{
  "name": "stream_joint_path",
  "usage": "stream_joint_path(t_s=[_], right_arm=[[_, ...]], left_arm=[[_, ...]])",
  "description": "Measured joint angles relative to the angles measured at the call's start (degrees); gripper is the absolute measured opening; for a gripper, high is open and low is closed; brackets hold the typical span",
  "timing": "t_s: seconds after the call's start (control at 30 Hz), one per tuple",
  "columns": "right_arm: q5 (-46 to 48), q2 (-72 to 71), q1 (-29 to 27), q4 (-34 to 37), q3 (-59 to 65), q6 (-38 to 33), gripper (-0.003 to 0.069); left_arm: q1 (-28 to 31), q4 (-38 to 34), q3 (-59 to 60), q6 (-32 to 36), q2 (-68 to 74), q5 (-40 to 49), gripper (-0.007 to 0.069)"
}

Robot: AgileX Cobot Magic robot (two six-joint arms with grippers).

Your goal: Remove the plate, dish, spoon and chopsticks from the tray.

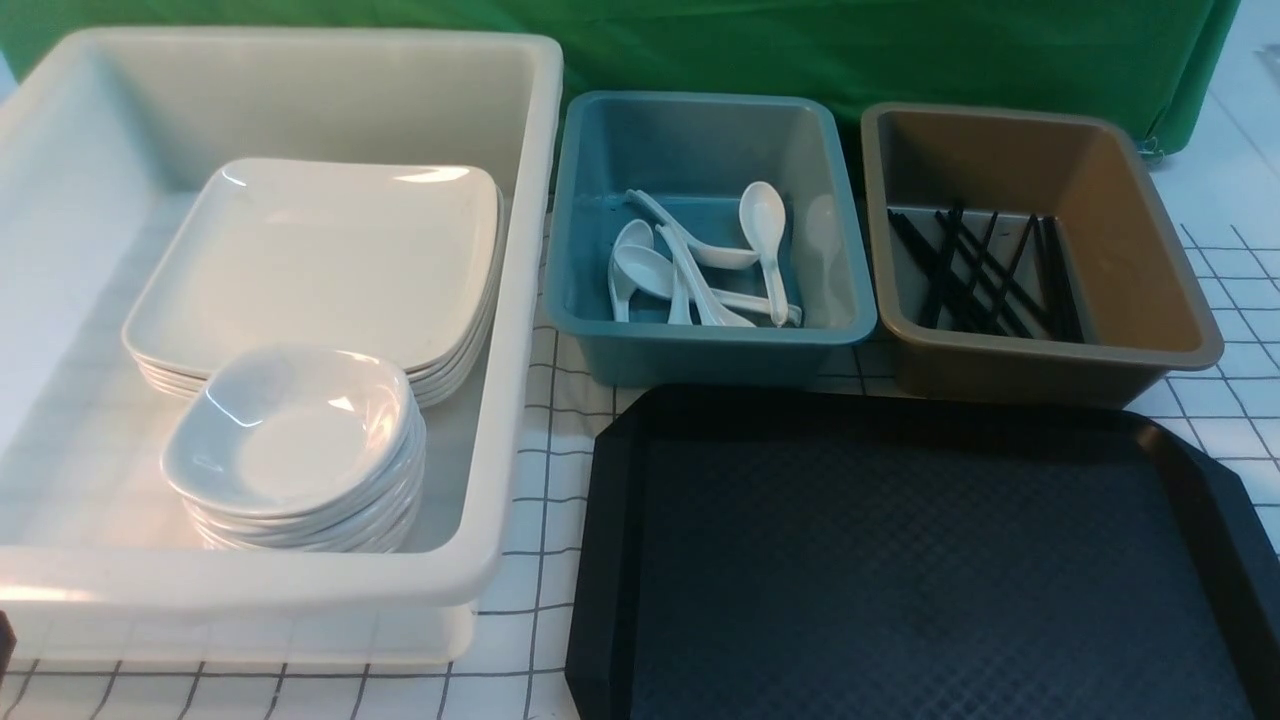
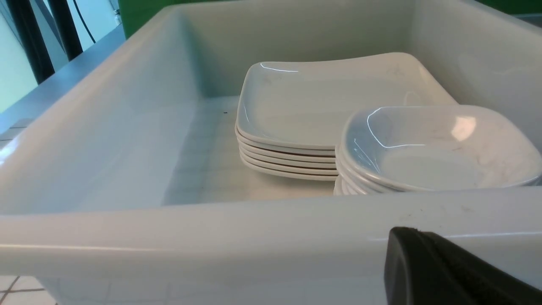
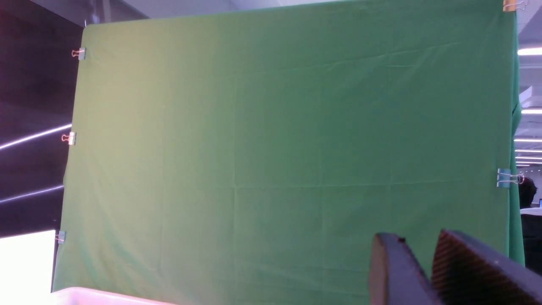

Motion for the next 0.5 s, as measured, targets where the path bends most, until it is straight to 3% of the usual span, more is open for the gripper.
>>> stream_joint_path(t_s=[0.5], right_arm=[[0.00,0.00,0.00,-0.04,0.00,0.00,0.0198]], left_arm=[[0.00,0.00,0.00,0.07,0.00,0.00,0.0005]])
